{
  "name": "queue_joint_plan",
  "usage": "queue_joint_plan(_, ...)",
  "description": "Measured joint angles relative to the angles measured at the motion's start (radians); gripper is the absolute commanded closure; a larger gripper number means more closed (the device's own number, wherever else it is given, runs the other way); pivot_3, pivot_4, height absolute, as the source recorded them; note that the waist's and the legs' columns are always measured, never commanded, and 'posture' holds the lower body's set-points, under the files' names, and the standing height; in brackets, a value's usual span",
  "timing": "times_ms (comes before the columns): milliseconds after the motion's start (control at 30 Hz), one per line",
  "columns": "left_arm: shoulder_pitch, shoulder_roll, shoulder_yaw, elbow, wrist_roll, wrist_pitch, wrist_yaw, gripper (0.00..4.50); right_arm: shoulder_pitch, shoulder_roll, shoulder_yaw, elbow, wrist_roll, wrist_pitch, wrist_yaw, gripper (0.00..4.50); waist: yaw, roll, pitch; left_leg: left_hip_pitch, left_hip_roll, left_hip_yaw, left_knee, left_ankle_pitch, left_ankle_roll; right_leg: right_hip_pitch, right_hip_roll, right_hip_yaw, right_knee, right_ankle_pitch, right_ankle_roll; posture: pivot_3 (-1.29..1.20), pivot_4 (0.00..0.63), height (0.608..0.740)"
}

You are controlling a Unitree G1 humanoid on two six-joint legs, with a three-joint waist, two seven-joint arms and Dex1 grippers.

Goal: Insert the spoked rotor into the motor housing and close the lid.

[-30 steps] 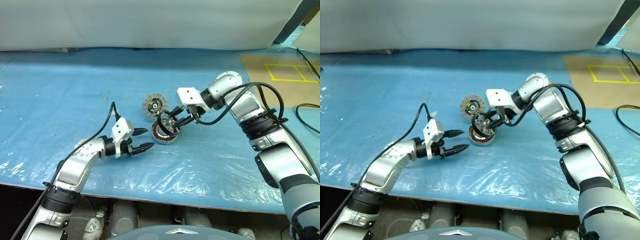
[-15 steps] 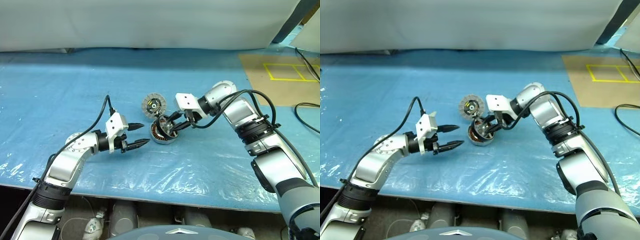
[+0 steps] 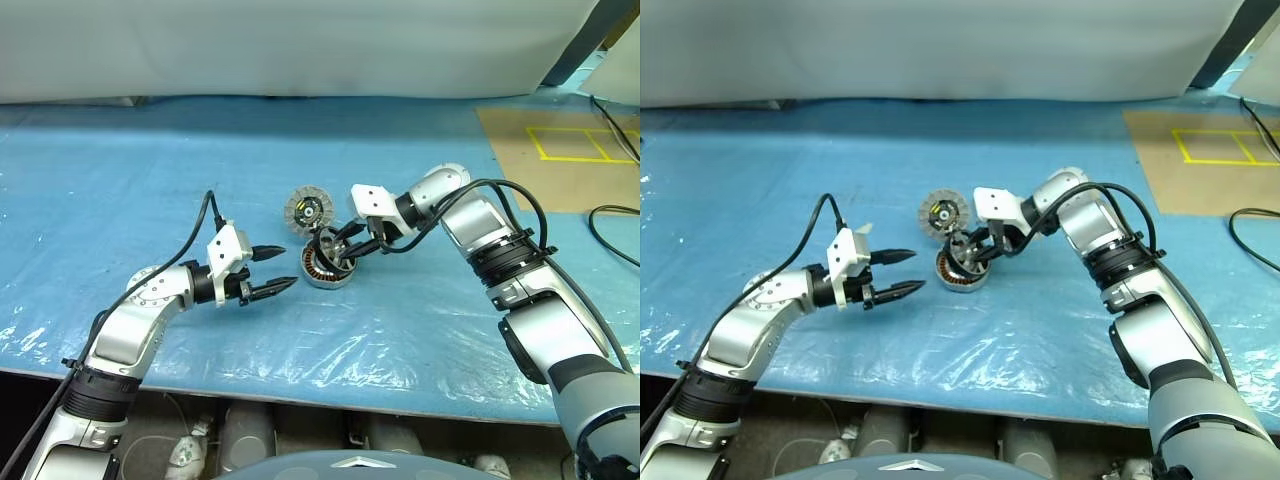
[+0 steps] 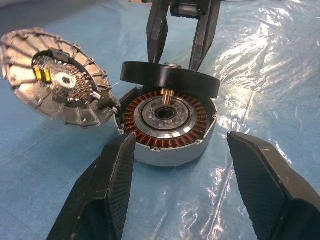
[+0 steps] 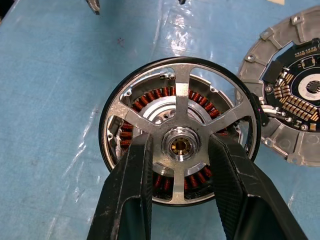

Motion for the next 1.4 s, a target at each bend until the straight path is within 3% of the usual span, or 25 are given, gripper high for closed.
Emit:
queue_joint_plan(333,0.024,-0.004,0.0,0.028,0.004,-0.031,-0.009,1.45,-0.003,0.012,-0.005,0.011,-0.014,-0.001,0.002,3.09,-0.002,0.0,0.0,0.002,0.0,0.0,0.0,-0.002,-0.003,0.002,0.0,0.0,0.0,0.0,0.0,0.0,0.15,0.74)
queue_joint_plan(500,0.024,-0.011,-0.002,0.063,0.008,-0.063,-0.018,1.45,0.017,0.013,0.012,0.004,-0.034,-0.008,0.002,1.71,0.0,0.0,0.0,0.001,0.0,0.0,0.0,-0.002,-0.003,0.002,0.0,0.0,0.0,0.0,0.0,0.0,0.15,0.74)
queue_joint_plan(800,0.025,-0.013,-0.004,0.089,0.015,-0.086,-0.022,1.45,0.012,0.019,0.014,0.0,-0.04,0.021,0.01,1.71,0.0,0.0,0.0,0.001,0.0,0.0,0.0,-0.001,-0.002,0.001,0.0,0.0,0.0,0.0,0.0,0.0,0.15,0.74)
queue_joint_plan(967,0.027,-0.021,-0.006,0.089,0.017,-0.087,-0.022,1.45,-0.032,0.039,-0.054,-0.067,0.041,0.128,0.02,1.71,0.0,0.0,0.0,0.001,0.0,0.0,0.0,-0.001,-0.001,0.001,0.0,0.0,0.0,0.0,0.0,0.0,0.15,0.74)
queue_joint_plan(1067,0.029,-0.022,-0.005,0.091,0.017,-0.095,-0.024,1.45,-0.028,0.035,-0.085,-0.149,0.093,0.203,0.025,2.28,0.002,0.0,0.0,0.001,0.0,0.0,0.0,-0.001,-0.001,0.001,0.0,0.0,0.0,0.0,0.0,0.0,0.15,0.74)
queue_joint_plan(1267,0.031,-0.027,-0.003,0.125,0.017,-0.112,-0.026,1.45,0.123,0.036,-0.088,-0.244,0.125,0.292,-0.023,4.31,0.004,0.0,0.0,0.001,0.0,0.0,-0.001,-0.001,-0.003,0.001,0.0,0.0,-0.001,0.0,0.0,0.0,0.15,0.74)
queue_joint_plan(1400,0.023,-0.035,-0.003,0.135,0.016,-0.099,-0.023,1.45,0.144,0.054,-0.089,-0.267,0.131,0.366,-0.089,4.31,-0.001,0.0,0.0,0.002,0.001,0.0,-0.001,0.0,-0.006,0.001,0.001,0.001,0.0,0.0,0.0,0.0,0.15,0.74)
